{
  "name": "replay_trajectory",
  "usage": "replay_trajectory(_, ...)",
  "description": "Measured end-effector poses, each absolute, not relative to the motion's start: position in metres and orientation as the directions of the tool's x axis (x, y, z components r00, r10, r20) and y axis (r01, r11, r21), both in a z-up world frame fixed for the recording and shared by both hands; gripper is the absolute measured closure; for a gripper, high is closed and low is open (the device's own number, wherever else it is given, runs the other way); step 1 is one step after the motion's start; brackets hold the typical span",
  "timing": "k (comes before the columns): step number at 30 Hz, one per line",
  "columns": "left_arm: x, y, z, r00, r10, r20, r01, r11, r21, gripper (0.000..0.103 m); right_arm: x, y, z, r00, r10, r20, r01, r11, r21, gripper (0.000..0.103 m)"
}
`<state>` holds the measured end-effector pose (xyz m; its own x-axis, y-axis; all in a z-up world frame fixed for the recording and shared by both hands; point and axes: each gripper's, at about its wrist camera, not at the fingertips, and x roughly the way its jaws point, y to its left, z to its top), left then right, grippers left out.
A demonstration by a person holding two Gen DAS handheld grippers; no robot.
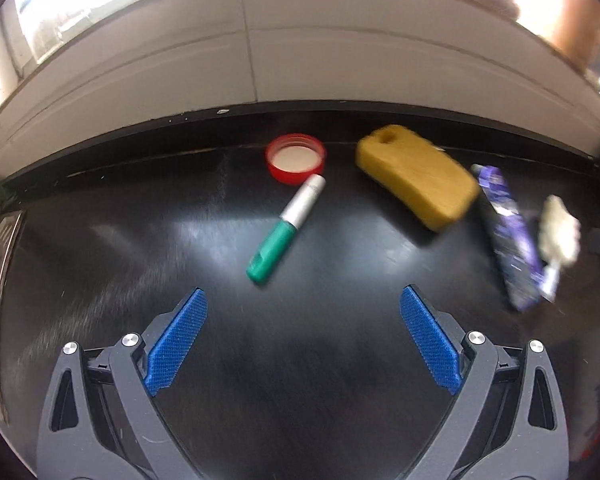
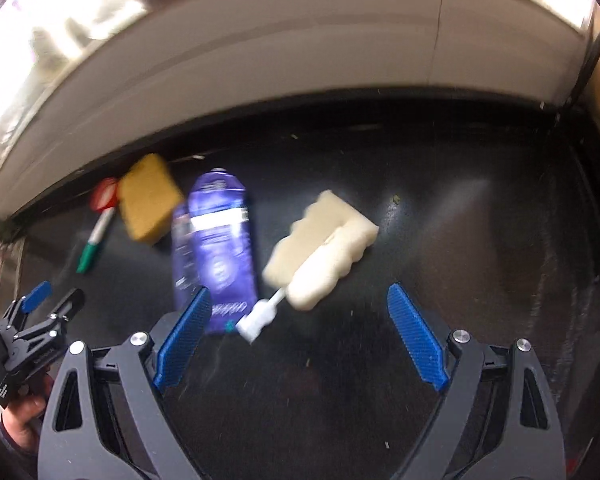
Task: Collect trash
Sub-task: 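Grasp the green marker with the left tool while the right tool grasps the white sponge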
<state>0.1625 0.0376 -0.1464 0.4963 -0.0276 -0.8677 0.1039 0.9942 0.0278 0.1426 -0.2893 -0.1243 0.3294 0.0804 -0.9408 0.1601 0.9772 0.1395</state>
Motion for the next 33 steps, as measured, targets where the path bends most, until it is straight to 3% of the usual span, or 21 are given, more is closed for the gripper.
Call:
replay_trajectory(9, 0.214, 0.044, -0.181, 0.474, -0.02, -0.88, 0.115, 0.993, 0.04, 0.009, 0.17, -0.293, -0.168, 0.265, 0.033, -0.964, 0.229, 0.969, 0.096, 0.019)
replay_trajectory(13, 0.217, 0.04, -0.183, 0.483, -0.035, -0.875, 0.13, 0.991, 0.032, 0.016, 0.171, -0.289, -0.168, 0.273, 0.021, -0.962, 0.207, 0.975, 0.08, 0.043)
replay_trajectory(15, 0.214, 0.038, -0.181, 0.488, -0.042, -0.872, 0.128, 0.991, 0.024, 0.029, 0.171, -0.284, -0.166, 0.273, 0.033, -0.962, 0.186, 0.979, 0.087, 0.056)
replay_trajectory(17, 0.211, 0.036, -0.177, 0.489, -0.039, -0.872, 0.135, 0.99, 0.031, 0.068, 0.168, -0.281, -0.162, 0.273, 0.038, -0.961, 0.171, 0.981, 0.087, 0.067)
replay_trajectory(19, 0.207, 0.032, -0.174, 0.462, -0.026, -0.886, 0.131, 0.991, 0.039, 0.087, 0.162, -0.279, -0.152, 0.289, 0.041, -0.956, 0.148, 0.985, 0.087, 0.07)
replay_trajectory(33, 0.11, 0.013, -0.109, 0.463, -0.061, -0.884, 0.101, 0.995, -0.015, 0.091, 0.079, -0.275, -0.065, 0.413, 0.09, -0.906, -0.011, 0.996, 0.094, 0.072)
